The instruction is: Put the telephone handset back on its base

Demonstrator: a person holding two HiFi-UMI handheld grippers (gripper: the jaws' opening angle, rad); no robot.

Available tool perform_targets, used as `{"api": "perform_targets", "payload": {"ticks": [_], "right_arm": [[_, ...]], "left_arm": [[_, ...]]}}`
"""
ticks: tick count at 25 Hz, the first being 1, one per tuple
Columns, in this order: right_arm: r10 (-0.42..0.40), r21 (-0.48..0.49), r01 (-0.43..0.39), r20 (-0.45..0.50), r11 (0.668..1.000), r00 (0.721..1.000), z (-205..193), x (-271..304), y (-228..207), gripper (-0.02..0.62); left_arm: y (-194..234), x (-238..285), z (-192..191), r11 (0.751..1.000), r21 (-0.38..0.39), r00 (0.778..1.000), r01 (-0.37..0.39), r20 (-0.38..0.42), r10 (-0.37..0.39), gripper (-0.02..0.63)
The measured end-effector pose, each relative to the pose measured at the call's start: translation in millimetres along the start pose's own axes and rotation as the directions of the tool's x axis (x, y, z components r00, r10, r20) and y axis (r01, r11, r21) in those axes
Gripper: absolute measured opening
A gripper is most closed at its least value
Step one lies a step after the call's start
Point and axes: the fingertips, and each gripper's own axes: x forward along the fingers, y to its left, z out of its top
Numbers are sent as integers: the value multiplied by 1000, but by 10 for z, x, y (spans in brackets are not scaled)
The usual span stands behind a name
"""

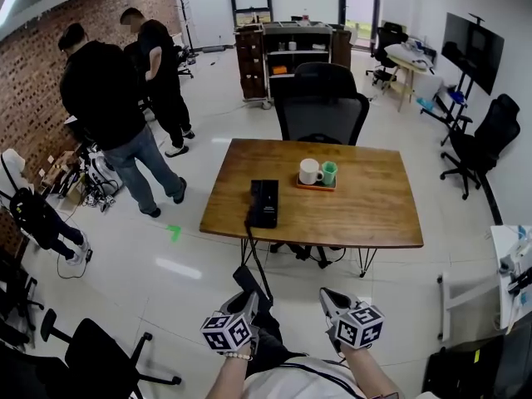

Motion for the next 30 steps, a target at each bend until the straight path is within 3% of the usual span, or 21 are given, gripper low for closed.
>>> {"api": "perform_targets", "payload": {"ticks": [7,12,17,25,28,30], "right_arm": [[-8,7,8,-5,1000,1000,313,459,-172,2],[-21,18,21,-10,1000,1000,523,851,-318,2],[-37,27,38,-13,999,999,779,1221,-442,2],[-51,23,51,-19,998,999,1130,1792,-507,2],[-57,27,57,-20,998,998,1224,1976,-524,2],[-58,29,59,-19,998,998,1272,2086,-520,2]], "left_arm": [[211,519,342,999,3,997,38,-60,-38,75],[380,890,571,991,-35,986,126,-104,-129,75],[478,1241,713,976,-39,958,216,-186,-219,75],[799,1773,970,964,-54,929,262,-258,-267,75],[900,1970,1063,942,-103,904,319,-267,-335,75],[951,2081,1122,916,-138,875,376,-271,-400,75]]}}
